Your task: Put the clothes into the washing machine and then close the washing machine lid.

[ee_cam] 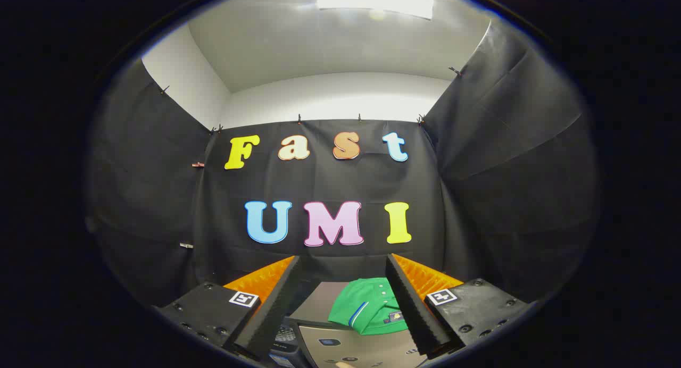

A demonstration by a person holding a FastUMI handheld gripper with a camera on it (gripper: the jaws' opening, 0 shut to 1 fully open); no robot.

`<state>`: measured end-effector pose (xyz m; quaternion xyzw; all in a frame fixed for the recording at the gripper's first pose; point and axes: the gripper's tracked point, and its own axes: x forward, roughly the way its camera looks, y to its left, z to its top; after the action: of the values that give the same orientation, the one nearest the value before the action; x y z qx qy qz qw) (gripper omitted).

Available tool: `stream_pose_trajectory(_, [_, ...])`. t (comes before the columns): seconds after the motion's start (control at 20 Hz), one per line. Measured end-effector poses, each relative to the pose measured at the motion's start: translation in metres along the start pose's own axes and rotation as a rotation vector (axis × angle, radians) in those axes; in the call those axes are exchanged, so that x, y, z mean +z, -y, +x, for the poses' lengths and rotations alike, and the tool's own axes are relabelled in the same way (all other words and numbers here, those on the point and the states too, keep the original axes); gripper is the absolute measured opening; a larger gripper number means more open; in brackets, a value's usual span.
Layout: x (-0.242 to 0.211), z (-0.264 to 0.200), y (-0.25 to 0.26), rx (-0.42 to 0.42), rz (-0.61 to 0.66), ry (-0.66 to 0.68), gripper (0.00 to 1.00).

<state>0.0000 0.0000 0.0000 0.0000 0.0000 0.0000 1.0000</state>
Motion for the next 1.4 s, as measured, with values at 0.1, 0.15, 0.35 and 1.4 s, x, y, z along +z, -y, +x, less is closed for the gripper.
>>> stream_pose_trajectory(0.1, [-0.002, 0.003, 0.000, -0.001, -0.003, -0.010, 0.99])
stream_pose_trajectory(0.15, [-0.004, 0.002, 0.001, -0.001, -0.002, -0.014, 0.99])
stream_pose_trajectory(0.35, [-0.006, 0.003, 0.005, -0.005, 0.012, -0.025, 0.99])
stream_pose_trajectory(1.4, [-0.007, 0.021, 0.016, -0.004, -0.006, -0.043, 0.99])
